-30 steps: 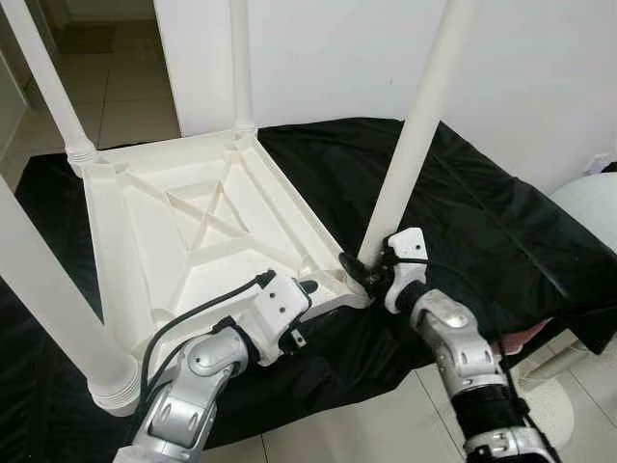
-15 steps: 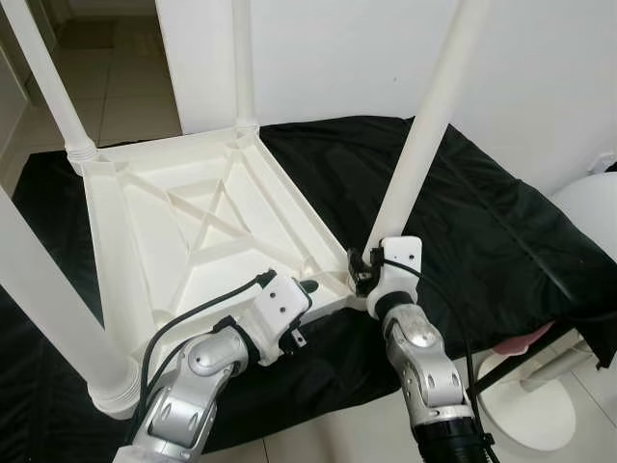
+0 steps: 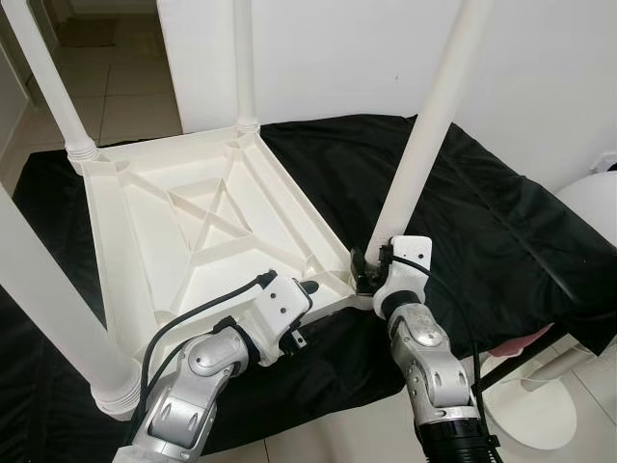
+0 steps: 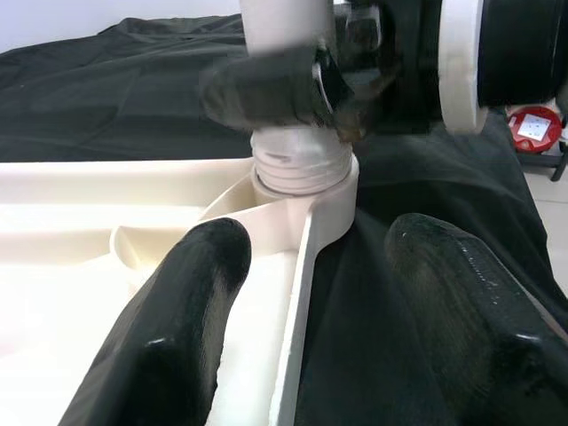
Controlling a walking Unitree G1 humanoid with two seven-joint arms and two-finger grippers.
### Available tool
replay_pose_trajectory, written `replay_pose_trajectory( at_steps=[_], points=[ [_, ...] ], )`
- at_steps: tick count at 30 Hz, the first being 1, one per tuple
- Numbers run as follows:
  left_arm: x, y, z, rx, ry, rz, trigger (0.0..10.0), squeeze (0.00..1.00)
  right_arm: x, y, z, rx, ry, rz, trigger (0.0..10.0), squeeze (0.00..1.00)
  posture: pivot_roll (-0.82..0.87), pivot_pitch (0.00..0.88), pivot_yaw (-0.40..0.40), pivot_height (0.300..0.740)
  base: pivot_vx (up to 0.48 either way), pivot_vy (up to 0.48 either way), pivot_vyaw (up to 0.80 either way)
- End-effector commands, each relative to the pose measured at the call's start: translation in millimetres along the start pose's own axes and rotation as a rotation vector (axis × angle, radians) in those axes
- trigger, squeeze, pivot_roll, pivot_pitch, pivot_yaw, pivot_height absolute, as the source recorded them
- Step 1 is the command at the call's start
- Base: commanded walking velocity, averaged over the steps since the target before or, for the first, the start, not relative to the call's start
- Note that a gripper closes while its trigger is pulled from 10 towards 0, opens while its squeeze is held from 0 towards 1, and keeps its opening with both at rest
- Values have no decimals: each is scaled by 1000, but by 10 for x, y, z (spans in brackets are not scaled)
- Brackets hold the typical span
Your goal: Building children table
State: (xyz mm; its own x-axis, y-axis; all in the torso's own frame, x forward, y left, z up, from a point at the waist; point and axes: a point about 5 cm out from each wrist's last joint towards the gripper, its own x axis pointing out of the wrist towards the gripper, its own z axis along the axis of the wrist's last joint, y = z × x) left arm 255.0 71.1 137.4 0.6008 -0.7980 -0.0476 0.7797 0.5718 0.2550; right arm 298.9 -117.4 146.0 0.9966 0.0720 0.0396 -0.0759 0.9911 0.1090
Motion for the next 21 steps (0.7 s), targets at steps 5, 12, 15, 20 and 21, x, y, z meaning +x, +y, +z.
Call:
replay_pose_trajectory(
  at_steps=[5,12,15,20,21],
  points=[
    [7,-9,-10,-9,5,42,10000,0,-39,-63,35,14,-44,128,10000,0,-10,29,-46,740,0,0,0],
    [4,-7,-14,-14,5,53,10000,0,-1,-199,-29,-54,-11,362,10000,0,-11,36,-47,740,0,0,0],
    [0,-9,-16,-17,5,54,10000,0,33,-321,-46,-104,-1,420,10000,0,-11,36,-47,740,0,0,0],
    [3,6,-12,-15,6,54,10000,0,93,-440,-33,-128,33,553,10000,0,-9,40,-42,740,0,0,0],
    [3,6,-12,-15,6,54,10000,0,93,-440,-33,-128,33,553,10000,0,-9,40,-42,740,0,0,0]
  ],
)
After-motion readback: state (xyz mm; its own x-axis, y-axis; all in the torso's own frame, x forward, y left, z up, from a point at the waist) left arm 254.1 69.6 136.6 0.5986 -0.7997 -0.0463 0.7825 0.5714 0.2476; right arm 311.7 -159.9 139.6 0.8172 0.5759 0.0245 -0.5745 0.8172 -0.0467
